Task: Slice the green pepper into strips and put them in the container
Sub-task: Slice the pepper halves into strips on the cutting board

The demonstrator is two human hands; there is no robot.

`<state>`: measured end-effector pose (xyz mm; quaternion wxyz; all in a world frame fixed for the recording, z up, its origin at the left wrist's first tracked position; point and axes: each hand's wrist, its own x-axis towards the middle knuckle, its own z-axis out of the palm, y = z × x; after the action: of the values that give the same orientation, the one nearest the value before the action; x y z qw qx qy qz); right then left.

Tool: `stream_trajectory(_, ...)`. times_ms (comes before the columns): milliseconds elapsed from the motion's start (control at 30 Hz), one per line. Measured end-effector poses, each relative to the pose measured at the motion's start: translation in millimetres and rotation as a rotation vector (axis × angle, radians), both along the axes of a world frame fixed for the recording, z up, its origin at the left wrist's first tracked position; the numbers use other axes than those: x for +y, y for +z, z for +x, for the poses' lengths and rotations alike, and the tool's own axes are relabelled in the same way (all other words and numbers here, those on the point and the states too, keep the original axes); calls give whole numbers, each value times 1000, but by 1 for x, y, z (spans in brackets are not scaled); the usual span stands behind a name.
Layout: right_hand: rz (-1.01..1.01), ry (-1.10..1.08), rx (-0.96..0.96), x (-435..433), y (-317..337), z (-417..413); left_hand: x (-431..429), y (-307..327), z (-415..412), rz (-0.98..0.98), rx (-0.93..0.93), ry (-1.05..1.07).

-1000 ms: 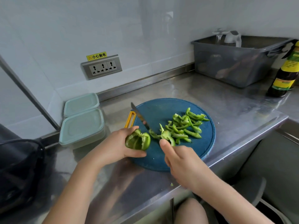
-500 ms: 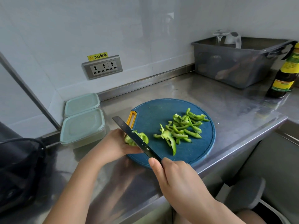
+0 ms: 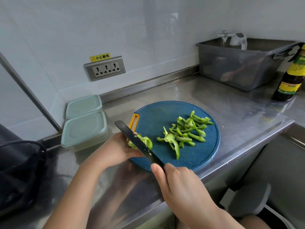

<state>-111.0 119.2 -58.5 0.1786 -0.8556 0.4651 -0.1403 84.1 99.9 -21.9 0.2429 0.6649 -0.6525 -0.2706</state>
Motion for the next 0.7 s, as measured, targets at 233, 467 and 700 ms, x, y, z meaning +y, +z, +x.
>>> stream_trajectory(233,60,33,-25,2,6,2,-1,-2,1,7,6,22)
stream_trajectory(467,133,7,-94,-2,9,7,-4,-6,4,41,23,63)
stream_trajectory(700,179,-21,-86,-10,15,17,-4,-7,7,53,1,108)
